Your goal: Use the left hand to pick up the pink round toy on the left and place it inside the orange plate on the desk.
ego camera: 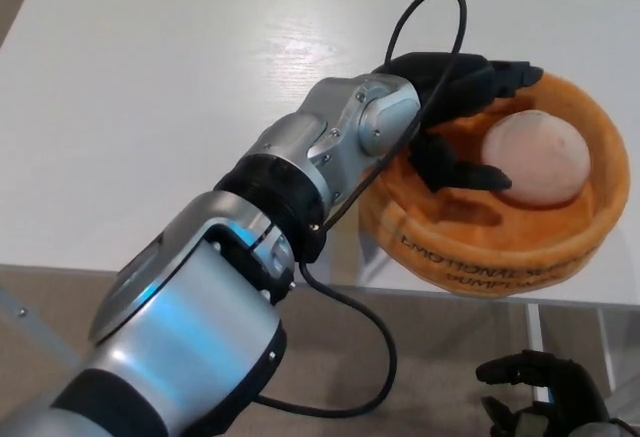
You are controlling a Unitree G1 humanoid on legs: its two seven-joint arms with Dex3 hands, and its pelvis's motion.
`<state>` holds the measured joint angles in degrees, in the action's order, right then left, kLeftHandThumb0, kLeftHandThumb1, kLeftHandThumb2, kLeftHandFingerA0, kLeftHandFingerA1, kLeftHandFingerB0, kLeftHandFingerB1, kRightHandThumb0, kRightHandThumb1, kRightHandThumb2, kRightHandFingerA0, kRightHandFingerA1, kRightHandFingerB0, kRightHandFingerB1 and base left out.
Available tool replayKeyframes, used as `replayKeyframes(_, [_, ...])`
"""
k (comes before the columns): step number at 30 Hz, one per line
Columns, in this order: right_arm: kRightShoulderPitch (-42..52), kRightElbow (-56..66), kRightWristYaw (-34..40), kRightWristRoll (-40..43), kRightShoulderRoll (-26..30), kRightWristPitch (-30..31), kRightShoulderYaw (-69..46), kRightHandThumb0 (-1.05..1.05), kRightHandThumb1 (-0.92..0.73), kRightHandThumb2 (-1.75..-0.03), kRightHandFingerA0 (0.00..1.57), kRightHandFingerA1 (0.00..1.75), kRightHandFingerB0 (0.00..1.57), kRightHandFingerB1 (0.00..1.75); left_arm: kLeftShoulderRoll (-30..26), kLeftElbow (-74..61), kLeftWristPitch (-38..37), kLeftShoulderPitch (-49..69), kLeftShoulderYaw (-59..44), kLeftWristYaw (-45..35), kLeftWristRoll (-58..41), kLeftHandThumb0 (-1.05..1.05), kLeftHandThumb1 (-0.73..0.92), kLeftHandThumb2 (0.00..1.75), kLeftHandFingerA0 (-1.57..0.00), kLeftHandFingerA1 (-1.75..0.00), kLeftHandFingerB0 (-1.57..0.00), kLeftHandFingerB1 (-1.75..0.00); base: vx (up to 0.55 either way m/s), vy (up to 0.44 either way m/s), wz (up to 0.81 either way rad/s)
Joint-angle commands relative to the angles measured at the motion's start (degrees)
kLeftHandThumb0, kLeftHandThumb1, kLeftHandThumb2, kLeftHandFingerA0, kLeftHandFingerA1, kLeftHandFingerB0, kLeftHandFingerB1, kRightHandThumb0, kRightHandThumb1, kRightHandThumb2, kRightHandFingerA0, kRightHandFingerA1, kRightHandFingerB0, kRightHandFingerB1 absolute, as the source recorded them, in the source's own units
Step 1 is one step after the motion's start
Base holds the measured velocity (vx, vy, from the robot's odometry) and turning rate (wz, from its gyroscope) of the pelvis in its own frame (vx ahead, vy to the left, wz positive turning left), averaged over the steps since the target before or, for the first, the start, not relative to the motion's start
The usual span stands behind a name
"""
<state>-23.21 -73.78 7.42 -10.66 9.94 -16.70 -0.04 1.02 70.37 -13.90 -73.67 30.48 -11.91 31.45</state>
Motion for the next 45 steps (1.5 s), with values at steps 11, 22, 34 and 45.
replayKeyframes(11, [0.4,-0.2,-0.2,0.0,-0.8,0.3,0.4,-0.29,-0.43,-0.85,0.87,0.95,0.73,0.84,-6.8,-13.2,-1.4,-3.2,-6.0,-2.3,-3.0,-1.0,0.62,1.0,0.0,0.0,0.0,-0.02,0.0,0.0,0.0])
replayKeyframes(22, [0.9,-0.2,0.0,0.1,-0.7,0.1,0.6,-0.28,-0.44,-0.84,0.86,0.95,0.71,0.83,-19.1,-41.0,-6.8,8.6,-16.6,1.3,-6.6,-0.34,0.42,0.63,-0.04,-0.21,-0.13,-0.33,0.0,0.0,0.0])
replayKeyframes(34, [2.0,-0.2,0.6,1.3,-0.4,-0.7,-0.8,-0.16,-0.57,-0.61,0.7,1.0,0.65,0.84,-33.0,-80.6,-7.1,41.9,-32.7,-17.7,-38.2,-0.22,0.44,0.92,-0.01,-0.51,0.0,-0.46,0.0,0.0,0.0])
replayKeyframes(45, [3.4,0.0,1.3,1.1,-0.1,-2.9,-0.8,-0.03,-0.52,-0.66,0.61,0.94,0.53,0.81,-38.1,-95.7,-10.6,71.7,-42.7,-26.9,-57.8,-0.27,0.55,0.57,-0.14,-0.31,-0.21,-0.29,0.0,0.0,0.0])
